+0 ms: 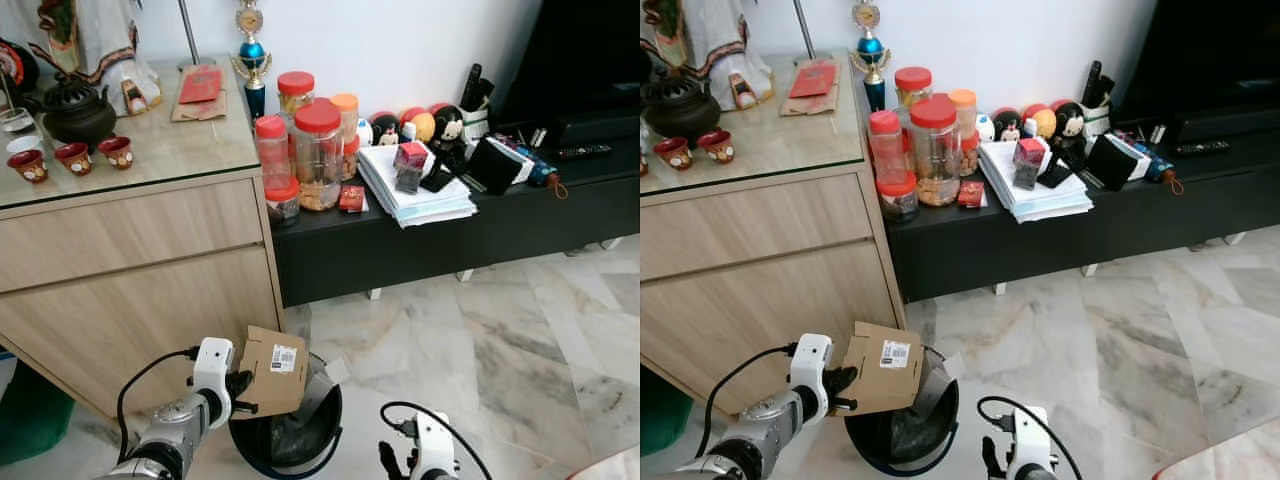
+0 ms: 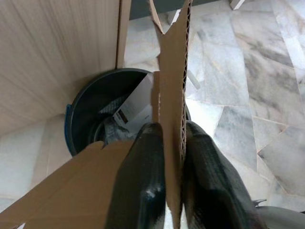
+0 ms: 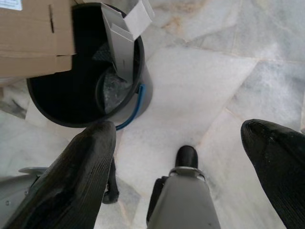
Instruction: Picking trash to rubbish bin
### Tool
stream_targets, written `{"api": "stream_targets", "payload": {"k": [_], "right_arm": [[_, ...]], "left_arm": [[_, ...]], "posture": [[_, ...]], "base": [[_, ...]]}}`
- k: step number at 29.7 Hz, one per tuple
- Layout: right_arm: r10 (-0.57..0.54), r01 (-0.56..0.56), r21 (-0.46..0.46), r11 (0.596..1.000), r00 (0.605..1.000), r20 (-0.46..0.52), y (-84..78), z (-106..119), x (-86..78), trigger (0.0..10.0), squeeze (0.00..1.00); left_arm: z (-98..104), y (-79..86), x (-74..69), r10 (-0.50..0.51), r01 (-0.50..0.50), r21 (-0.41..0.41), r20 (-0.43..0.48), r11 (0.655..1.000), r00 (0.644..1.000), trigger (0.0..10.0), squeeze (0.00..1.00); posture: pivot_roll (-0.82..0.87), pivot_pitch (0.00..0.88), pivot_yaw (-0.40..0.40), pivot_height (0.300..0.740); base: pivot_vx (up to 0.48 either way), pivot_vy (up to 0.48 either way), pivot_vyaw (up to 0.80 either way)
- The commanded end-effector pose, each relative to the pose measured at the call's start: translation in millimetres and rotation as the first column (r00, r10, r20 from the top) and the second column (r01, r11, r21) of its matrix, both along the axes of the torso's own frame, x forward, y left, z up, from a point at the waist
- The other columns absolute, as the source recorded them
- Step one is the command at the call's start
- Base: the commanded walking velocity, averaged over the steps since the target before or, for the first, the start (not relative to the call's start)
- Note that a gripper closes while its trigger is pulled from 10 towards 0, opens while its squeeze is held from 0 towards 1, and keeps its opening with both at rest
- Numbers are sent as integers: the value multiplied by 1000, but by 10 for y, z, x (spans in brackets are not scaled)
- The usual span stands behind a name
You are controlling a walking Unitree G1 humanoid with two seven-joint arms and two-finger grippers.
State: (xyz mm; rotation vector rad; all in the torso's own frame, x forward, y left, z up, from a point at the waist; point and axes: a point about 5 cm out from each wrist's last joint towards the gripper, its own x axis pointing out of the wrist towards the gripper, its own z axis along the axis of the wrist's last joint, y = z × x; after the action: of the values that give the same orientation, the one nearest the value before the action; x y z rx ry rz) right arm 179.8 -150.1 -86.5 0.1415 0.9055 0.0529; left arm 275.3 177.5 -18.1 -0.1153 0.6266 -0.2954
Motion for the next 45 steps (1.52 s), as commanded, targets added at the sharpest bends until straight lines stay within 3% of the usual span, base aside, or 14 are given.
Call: {"api": "stream_targets", "payload": {"k": [1,17,18,23,24,27,30,31,32,33,34,36,39,45], "right_arm": [[8,-8,1,1000,1000,2,6,-4,-13,10000,0],[16,-16,-7,1000,1000,3,-17,-6,-21,10000,0],[17,-17,-7,1000,1000,3,-14,-4,-17,10000,0],[14,-14,-5,1000,1000,5,2,2,-1,10000,0],[14,-14,-3,1000,1000,6,13,4,6,10000,0],[14,-14,0,1000,1000,7,27,7,13,10000,0],[14,-14,0,1000,1000,7,27,7,14,10000,0],[19,-19,1,1000,1000,5,33,5,9,10000,0],[19,-19,1,1000,1000,5,33,5,9,10000,0],[27,-27,-2,1000,1000,3,34,3,6,10000,0],[27,-27,-2,1000,1000,3,34,3,6,10000,0],[38,-38,-6,999,999,4,40,5,11,10000,0],[36,-36,-6,999,999,6,47,8,18,10000,0],[46,-46,-9,999,999,5,66,13,31,10000,0]], "left_arm": [[-19,47,-15,15,-15,16,-26,1000,1000,10000,1000],[-35,102,-36,51,-50,43,-24,998,998,10000,1000],[-44,142,-50,66,-65,84,-16,994,998,10000,0],[-128,348,-185,176,-169,250,-2,953,984,10000,0],[-170,458,-277,243,-234,287,2,929,970,10000,0],[-230,569,-403,310,-292,313,-7,904,951,10000,0],[-234,573,-411,314,-296,318,-6,901,949,10000,0],[-379,671,-684,350,-302,388,-56,871,935,10000,0],[-379,671,-684,350,-302,388,-56,871,935,10000,0],[-484,723,-901,390,-316,418,-103,852,915,10000,0],[-484,723,-901,390,-316,418,-103,852,915,10000,0],[-601,723,-1133,425,-320,426,-178,846,887,10000,0],[-647,685,-1216,418,-306,418,-208,856,884,10000,0],[-613,696,-1151,434,-337,399,-181,853,883,10000,0]], "posture": [[-91,75,-19,740],[-91,83,-28,740],[-89,82,-26,740],[-86,76,-17,740],[-82,72,-15,740],[-79,70,-15,740],[-79,70,-15,740],[-70,60,-12,740],[-70,60,-12,740],[-68,52,-11,740],[-68,52,-11,740],[-76,41,-5,740],[-82,33,-1,740],[-78,15,4,740]], "base": [[0,0,0],[0,0,0],[0,0,0],[0,0,0],[0,0,0],[0,0,0],[0,0,0],[0,0,0],[0,0,0],[0,0,0],[0,0,0],[0,0,0],[0,0,0],[0,0,0]]}}
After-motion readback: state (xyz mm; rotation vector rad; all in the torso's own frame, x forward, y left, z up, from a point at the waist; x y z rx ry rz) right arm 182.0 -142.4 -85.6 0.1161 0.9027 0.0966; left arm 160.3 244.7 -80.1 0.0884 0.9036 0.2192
